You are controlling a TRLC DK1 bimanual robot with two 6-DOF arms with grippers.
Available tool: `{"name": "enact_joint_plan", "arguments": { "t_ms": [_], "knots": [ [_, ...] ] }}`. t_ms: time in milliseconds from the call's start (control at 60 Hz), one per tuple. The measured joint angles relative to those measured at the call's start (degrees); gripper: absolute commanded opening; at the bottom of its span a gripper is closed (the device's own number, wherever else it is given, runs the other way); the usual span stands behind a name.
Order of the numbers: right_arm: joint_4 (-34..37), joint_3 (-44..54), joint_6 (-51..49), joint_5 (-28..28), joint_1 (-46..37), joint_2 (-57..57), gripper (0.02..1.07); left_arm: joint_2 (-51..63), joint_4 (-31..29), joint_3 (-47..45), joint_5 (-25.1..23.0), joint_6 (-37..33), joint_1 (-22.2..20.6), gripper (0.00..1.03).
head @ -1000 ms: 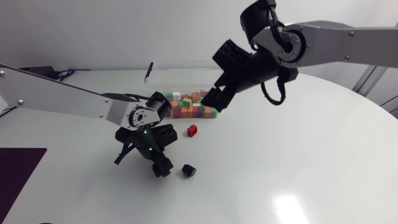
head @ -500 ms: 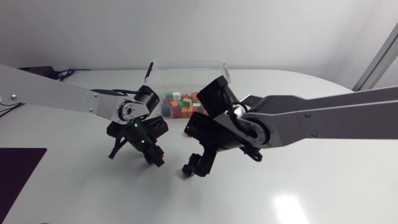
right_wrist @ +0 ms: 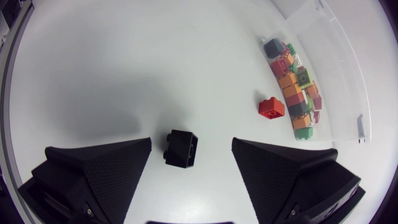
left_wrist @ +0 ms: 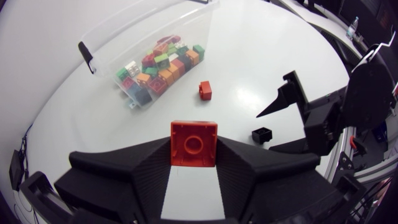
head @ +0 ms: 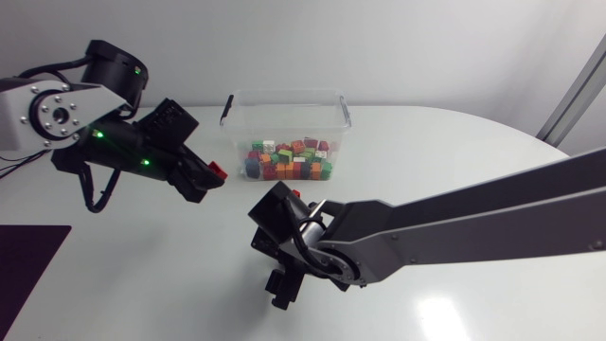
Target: Place the duplo bricks in the container
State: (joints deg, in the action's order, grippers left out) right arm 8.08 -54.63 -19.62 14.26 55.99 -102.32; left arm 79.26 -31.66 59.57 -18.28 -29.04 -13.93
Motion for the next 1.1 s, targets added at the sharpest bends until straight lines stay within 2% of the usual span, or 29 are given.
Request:
{"name": "enact_joint_plan", "arguments": {
  "t_ms": [167, 350, 417, 517, 700, 917, 1100],
  "knots": [
    [-2.51, 0.02, 0.13, 3.26, 1.31, -2.82, 0.79, -1.25, 0.28, 1.79, -4.35, -0.17, 2.93, 0.39],
    [-4.04, 0.50, 0.13, 4.74, 1.38, -4.94, 0.43, -1.20, 2.05, 3.65, -7.26, -0.11, 3.37, 0.39],
    [-4.66, 0.66, 0.11, 4.96, 1.38, -5.22, 0.42, -0.66, 2.69, 5.07, -7.89, 0.11, 3.37, 0.39],
    [-6.21, 1.49, 0.07, 5.05, 0.98, -5.31, 0.32, 1.27, 5.01, 7.76, -8.28, 0.81, 3.26, 0.39],
    [-6.54, 3.32, -0.17, 2.99, -1.55, -3.65, 0.32, 7.56, 8.76, 13.29, -8.31, 2.99, 1.79, 0.39],
    [-2.38, 4.37, -1.49, -2.08, -9.07, 7.34, 0.33, 17.20, 10.78, 21.33, -8.22, 4.63, -0.11, 0.39],
    [2.32, 0.70, -1.84, -6.23, -14.51, 13.94, 0.33, 26.80, 11.13, 30.18, -4.83, 6.29, -1.57, 0.41]
  ]
}}
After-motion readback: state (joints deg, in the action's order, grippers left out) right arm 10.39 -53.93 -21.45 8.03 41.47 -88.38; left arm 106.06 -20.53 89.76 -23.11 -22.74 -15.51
